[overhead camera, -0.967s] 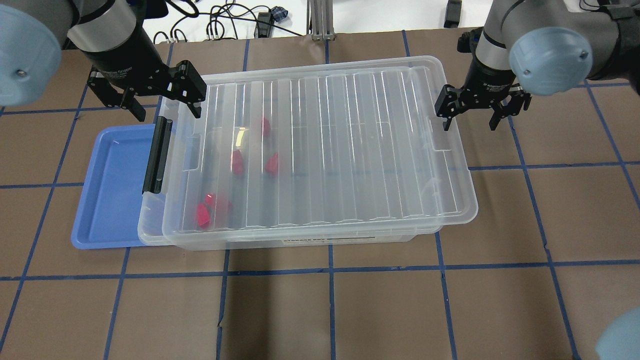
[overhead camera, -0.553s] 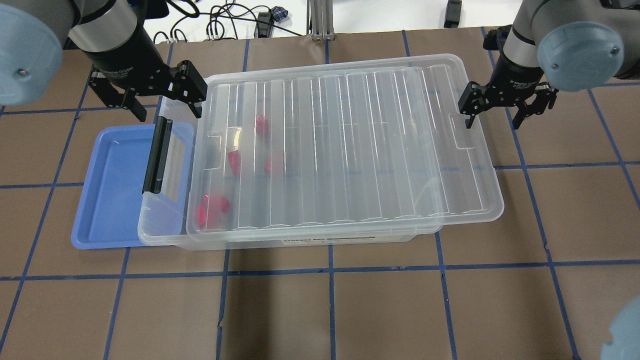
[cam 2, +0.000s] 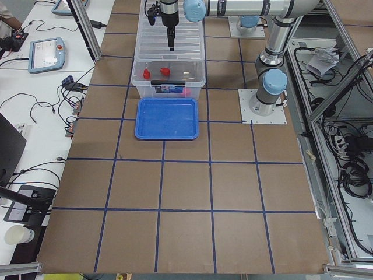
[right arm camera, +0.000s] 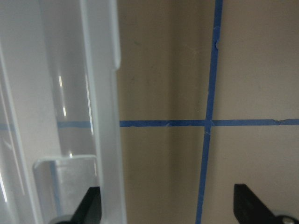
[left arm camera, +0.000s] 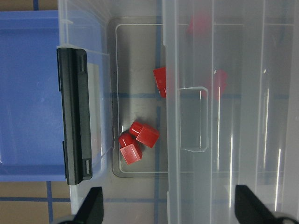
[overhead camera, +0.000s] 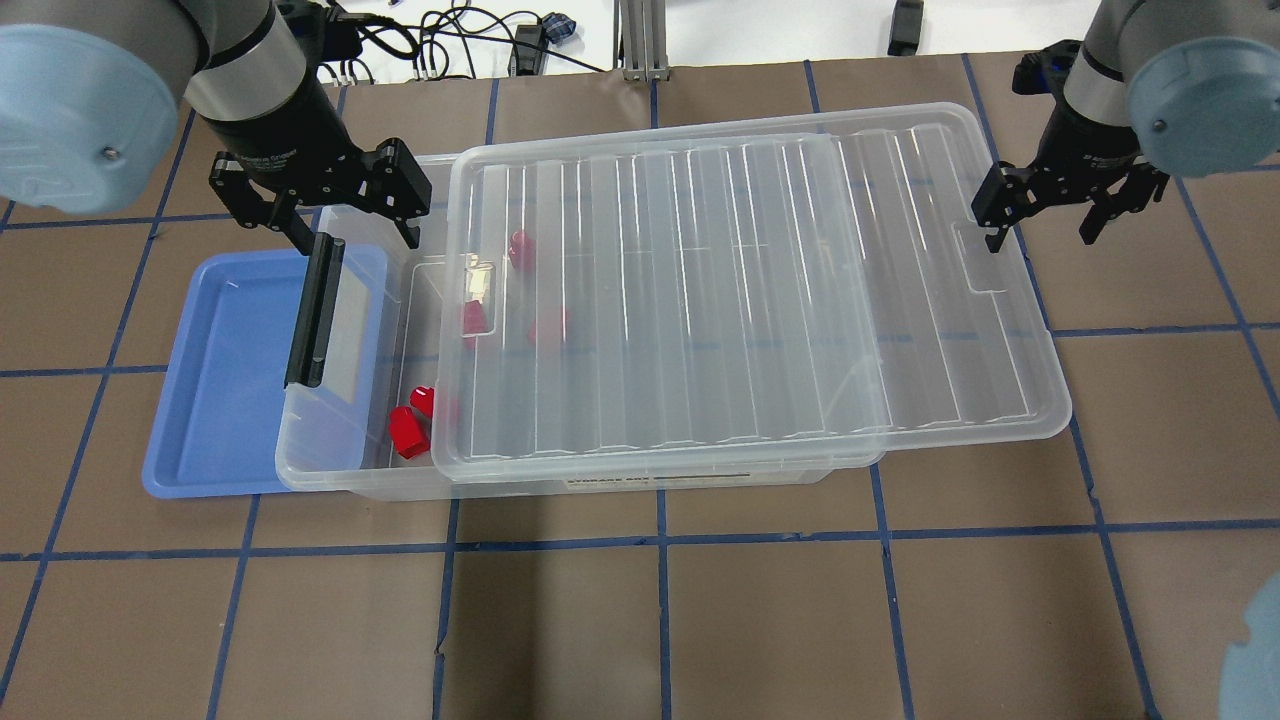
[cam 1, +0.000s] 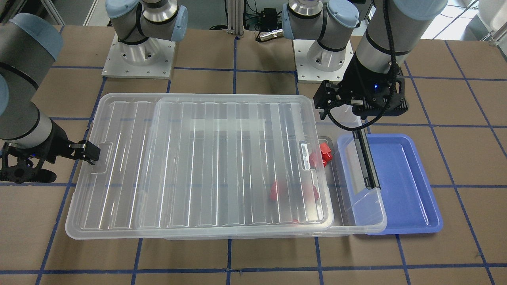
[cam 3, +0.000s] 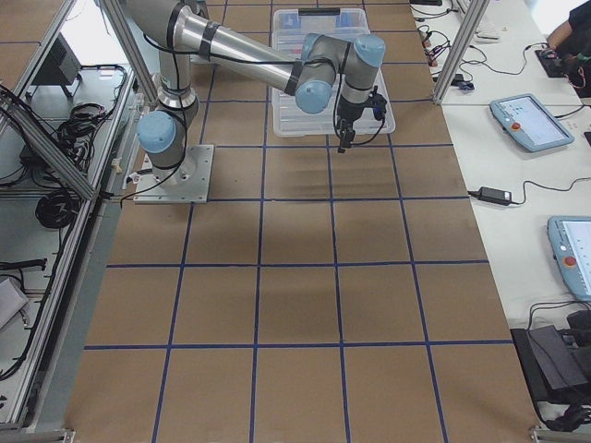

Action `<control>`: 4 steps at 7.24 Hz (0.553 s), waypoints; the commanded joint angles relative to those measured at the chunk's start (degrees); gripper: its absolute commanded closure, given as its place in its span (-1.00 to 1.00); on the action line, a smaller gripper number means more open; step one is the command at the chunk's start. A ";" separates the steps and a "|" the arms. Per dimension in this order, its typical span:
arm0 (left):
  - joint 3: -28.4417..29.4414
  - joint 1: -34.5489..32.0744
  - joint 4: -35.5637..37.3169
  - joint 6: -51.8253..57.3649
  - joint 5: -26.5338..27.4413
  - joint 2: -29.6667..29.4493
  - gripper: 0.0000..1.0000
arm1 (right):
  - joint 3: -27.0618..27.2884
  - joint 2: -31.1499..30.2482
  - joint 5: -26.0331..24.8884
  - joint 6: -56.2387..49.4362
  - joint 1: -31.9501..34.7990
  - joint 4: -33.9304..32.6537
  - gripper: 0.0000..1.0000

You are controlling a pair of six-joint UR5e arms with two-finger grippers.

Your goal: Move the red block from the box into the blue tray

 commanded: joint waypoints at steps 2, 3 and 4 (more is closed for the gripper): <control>-1.64 -0.36 2.95 -0.24 -0.07 -1.58 -1.00 | -0.28 0.00 -1.89 -6.60 -3.34 -0.15 -1.00; -2.70 -0.45 5.93 -0.16 -0.08 -1.67 -1.00 | -0.37 0.09 -1.90 -8.96 -4.65 -0.24 -1.00; -2.88 -0.28 6.22 0.53 0.01 -2.20 -1.00 | -0.37 0.09 -1.90 -10.47 -5.27 -0.33 -1.00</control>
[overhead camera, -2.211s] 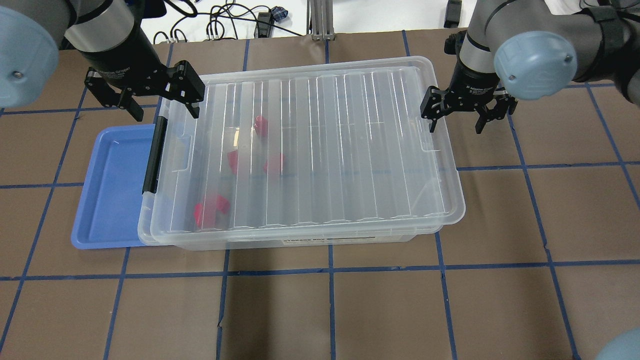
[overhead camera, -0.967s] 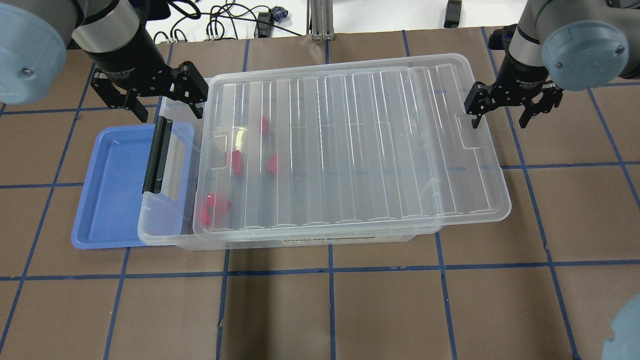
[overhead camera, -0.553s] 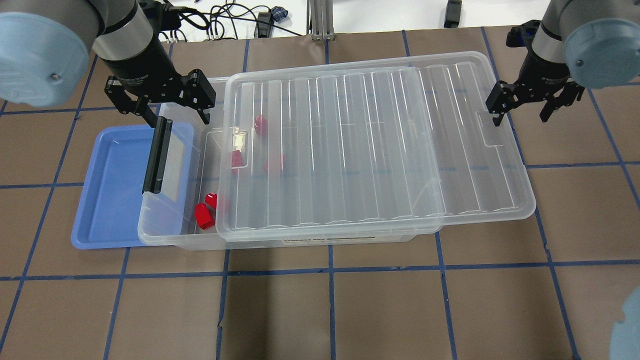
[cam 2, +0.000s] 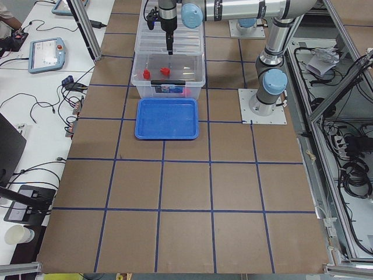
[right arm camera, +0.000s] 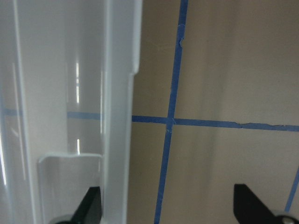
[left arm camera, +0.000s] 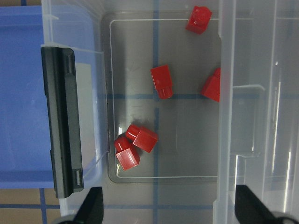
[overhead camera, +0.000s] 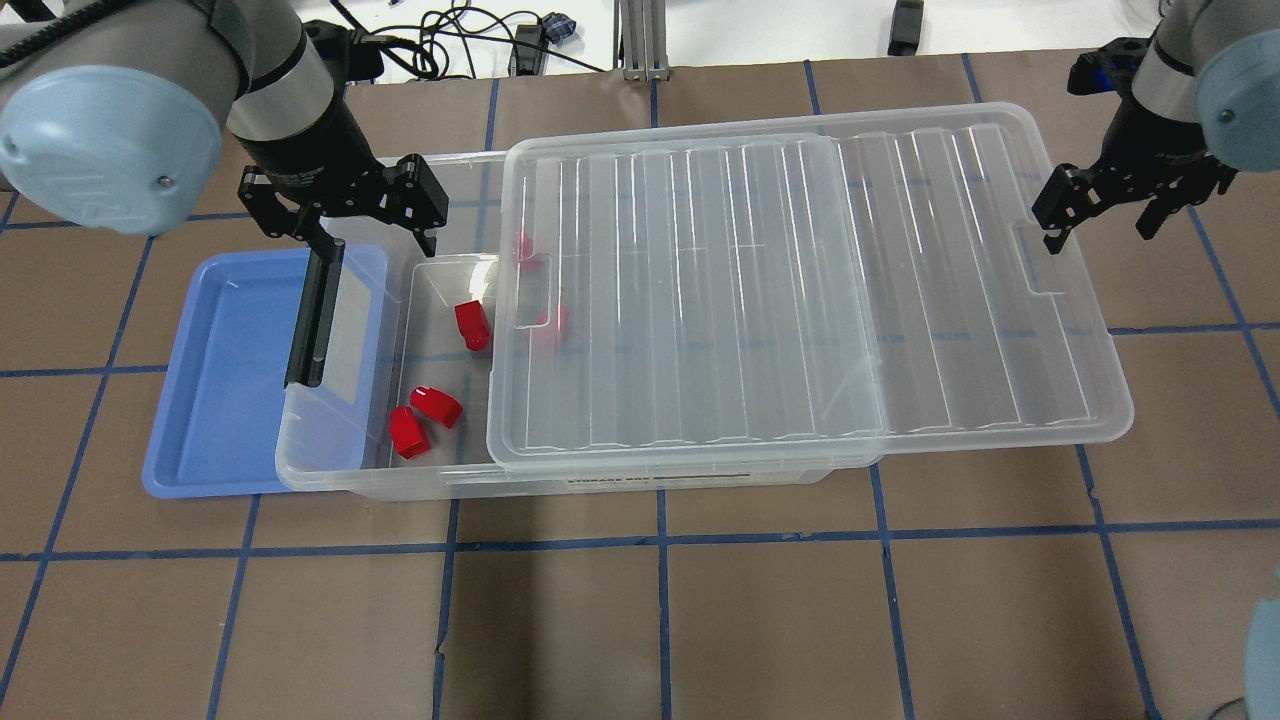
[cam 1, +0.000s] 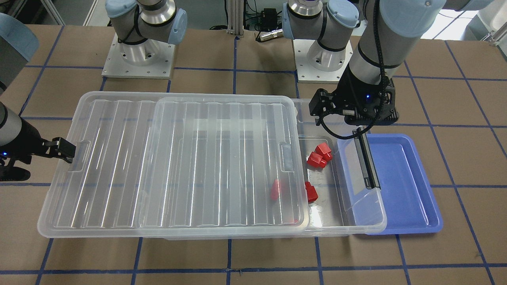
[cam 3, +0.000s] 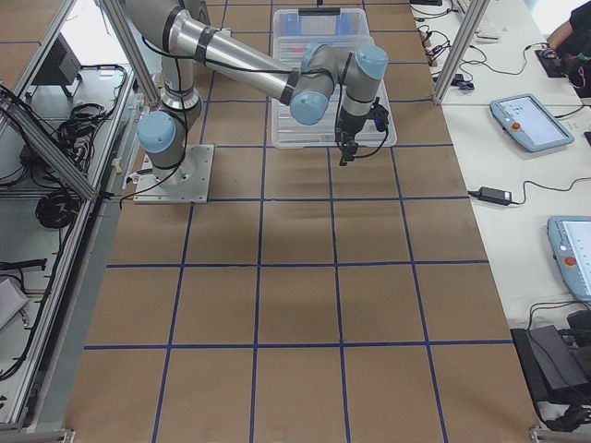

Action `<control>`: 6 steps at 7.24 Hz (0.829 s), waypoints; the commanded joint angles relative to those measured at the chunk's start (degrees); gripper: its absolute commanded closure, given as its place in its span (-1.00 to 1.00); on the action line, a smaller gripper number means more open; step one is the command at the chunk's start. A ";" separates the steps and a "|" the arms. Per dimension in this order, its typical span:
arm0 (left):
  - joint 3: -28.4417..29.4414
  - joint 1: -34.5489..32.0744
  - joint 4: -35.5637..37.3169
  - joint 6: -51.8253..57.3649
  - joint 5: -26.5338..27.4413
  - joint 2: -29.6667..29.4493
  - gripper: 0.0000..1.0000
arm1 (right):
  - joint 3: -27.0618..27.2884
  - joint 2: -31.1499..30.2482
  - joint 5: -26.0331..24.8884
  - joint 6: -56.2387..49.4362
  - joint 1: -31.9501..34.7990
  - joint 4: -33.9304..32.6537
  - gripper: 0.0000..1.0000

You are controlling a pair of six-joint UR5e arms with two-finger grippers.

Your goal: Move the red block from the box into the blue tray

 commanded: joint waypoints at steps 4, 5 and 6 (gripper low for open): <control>-4.44 -0.28 13.07 0.59 -0.12 -4.27 -1.00 | 0.12 0.03 -1.23 -3.30 -1.77 -1.15 -1.00; -5.76 -0.28 13.82 -0.19 0.06 -4.96 -1.00 | 0.12 -0.06 -1.24 -3.30 -1.87 -1.14 -1.00; -7.42 -0.28 15.91 0.15 0.06 -5.75 -1.00 | -0.31 -0.32 -1.32 -3.12 -1.78 -0.88 -1.00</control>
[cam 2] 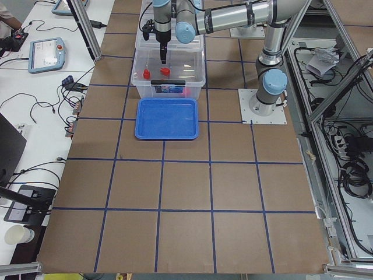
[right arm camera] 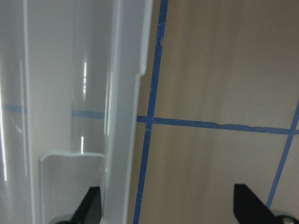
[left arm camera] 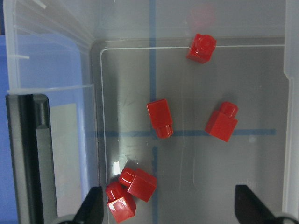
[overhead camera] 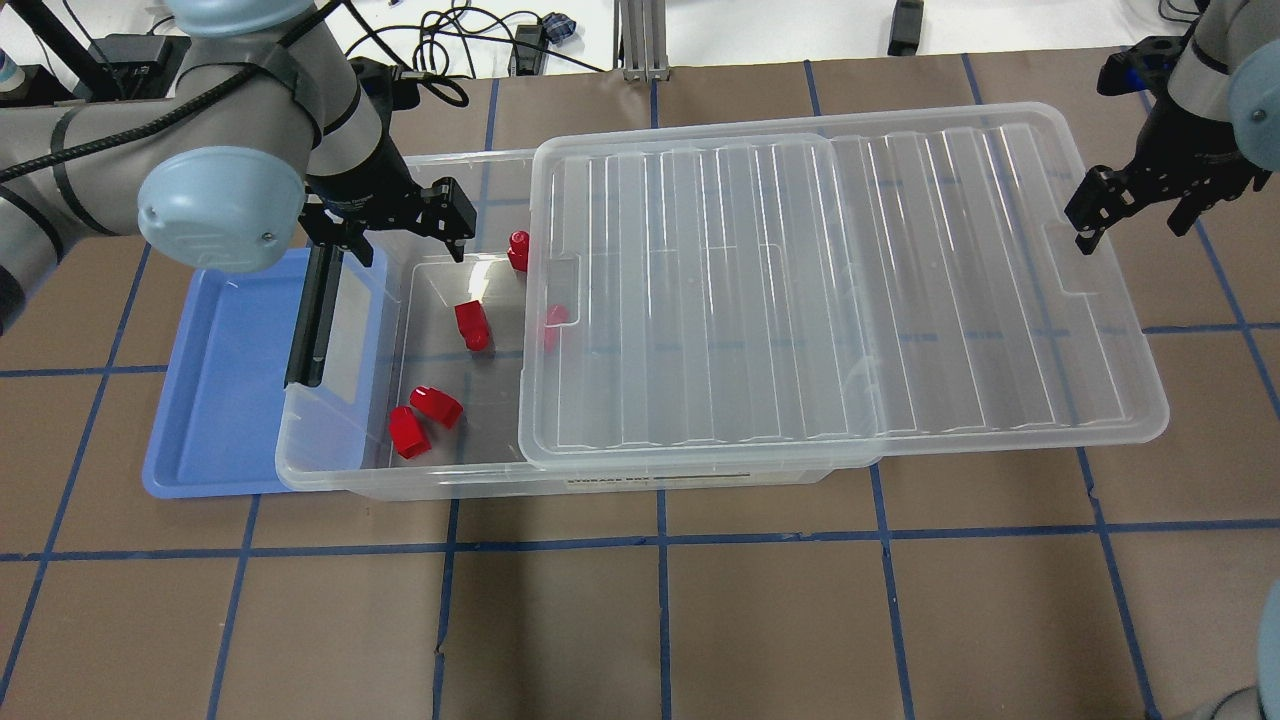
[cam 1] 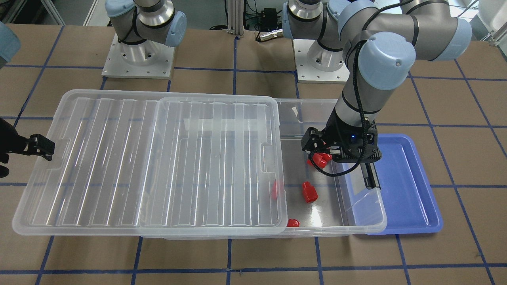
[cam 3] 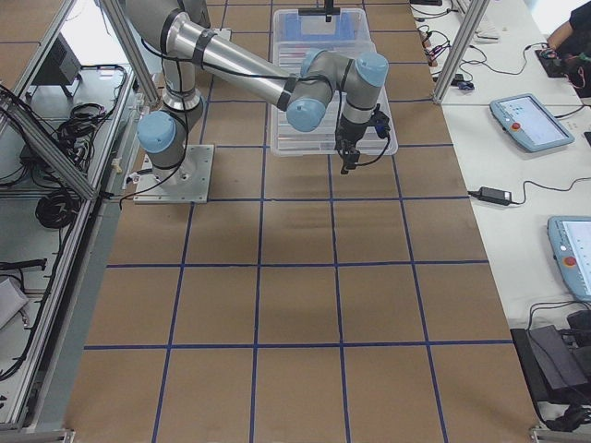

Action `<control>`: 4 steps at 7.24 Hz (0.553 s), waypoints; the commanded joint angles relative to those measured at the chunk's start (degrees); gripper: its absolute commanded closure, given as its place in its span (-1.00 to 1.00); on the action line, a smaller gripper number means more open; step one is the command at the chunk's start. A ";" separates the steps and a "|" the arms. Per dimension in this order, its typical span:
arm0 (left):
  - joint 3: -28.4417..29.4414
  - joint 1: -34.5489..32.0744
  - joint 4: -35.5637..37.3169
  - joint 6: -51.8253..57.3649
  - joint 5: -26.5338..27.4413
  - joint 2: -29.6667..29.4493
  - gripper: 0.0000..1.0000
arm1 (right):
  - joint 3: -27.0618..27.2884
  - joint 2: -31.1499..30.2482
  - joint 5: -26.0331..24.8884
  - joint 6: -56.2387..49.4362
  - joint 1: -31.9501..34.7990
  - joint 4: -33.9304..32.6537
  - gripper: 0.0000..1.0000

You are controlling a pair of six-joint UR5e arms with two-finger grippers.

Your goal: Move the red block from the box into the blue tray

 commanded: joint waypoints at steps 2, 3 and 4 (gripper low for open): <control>-5.91 0.01 9.16 -0.47 -0.05 -2.97 -1.00 | -1.45 -0.94 0.72 1.08 0.15 0.56 -1.00; -8.80 0.01 14.67 -0.56 0.13 -4.99 -1.00 | -1.98 -2.25 0.73 1.70 0.23 1.87 -1.00; -10.75 0.10 18.56 0.22 0.13 -5.45 -1.00 | -2.07 -4.70 0.90 2.58 0.41 3.88 -1.00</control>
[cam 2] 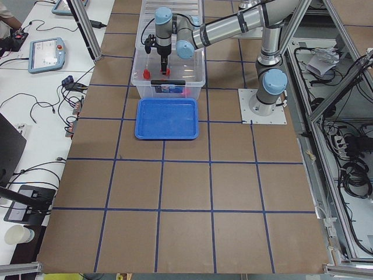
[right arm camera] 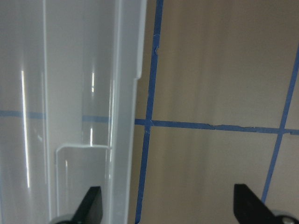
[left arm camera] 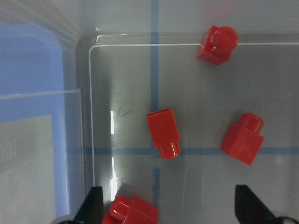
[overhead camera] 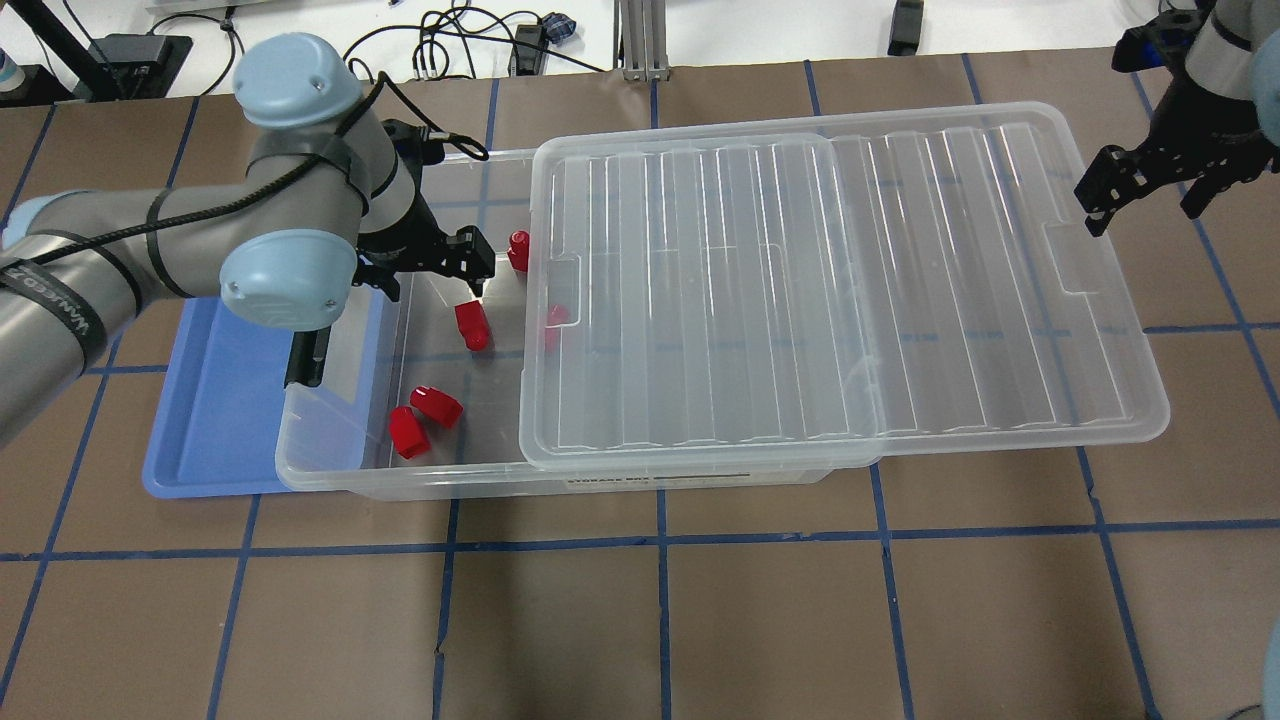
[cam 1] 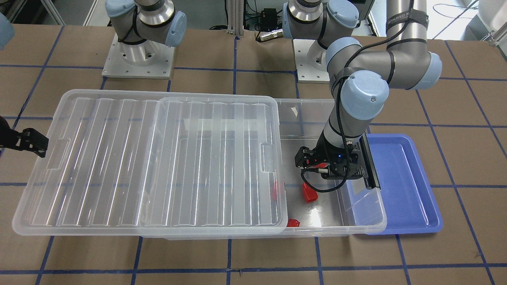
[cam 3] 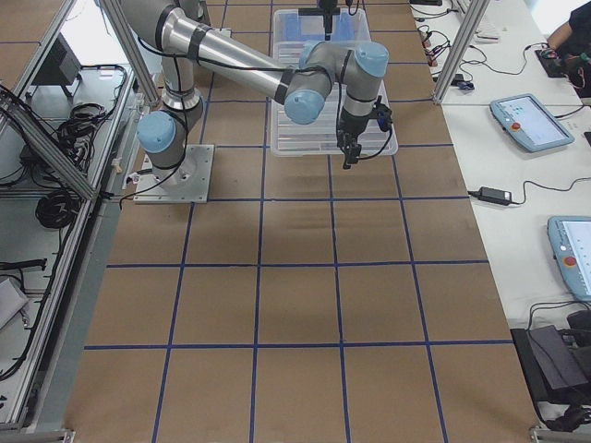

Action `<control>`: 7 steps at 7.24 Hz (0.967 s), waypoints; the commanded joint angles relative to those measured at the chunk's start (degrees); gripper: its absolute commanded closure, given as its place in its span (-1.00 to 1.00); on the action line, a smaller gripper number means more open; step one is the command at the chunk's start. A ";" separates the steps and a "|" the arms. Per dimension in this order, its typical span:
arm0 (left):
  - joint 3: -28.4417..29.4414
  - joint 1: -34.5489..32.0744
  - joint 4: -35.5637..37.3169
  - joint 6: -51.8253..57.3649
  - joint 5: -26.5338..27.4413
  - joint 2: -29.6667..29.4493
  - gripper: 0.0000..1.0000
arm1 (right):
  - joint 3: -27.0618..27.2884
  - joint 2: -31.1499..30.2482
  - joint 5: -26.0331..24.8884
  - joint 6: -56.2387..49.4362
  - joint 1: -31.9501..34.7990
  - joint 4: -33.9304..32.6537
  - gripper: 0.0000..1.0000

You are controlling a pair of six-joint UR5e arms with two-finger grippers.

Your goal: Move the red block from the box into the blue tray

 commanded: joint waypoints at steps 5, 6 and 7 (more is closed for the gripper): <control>-2.51 0.50 7.80 -4.57 0.05 -5.53 -0.95 | -0.46 -8.72 2.85 10.37 1.41 10.95 -1.00; -2.60 0.50 8.76 -5.81 0.04 -6.76 -0.95 | 0.15 -9.32 2.76 10.37 1.50 12.18 -1.00; -2.60 0.33 9.73 -8.17 0.31 -7.99 -0.95 | -0.45 -9.94 2.06 10.37 1.50 14.80 -1.00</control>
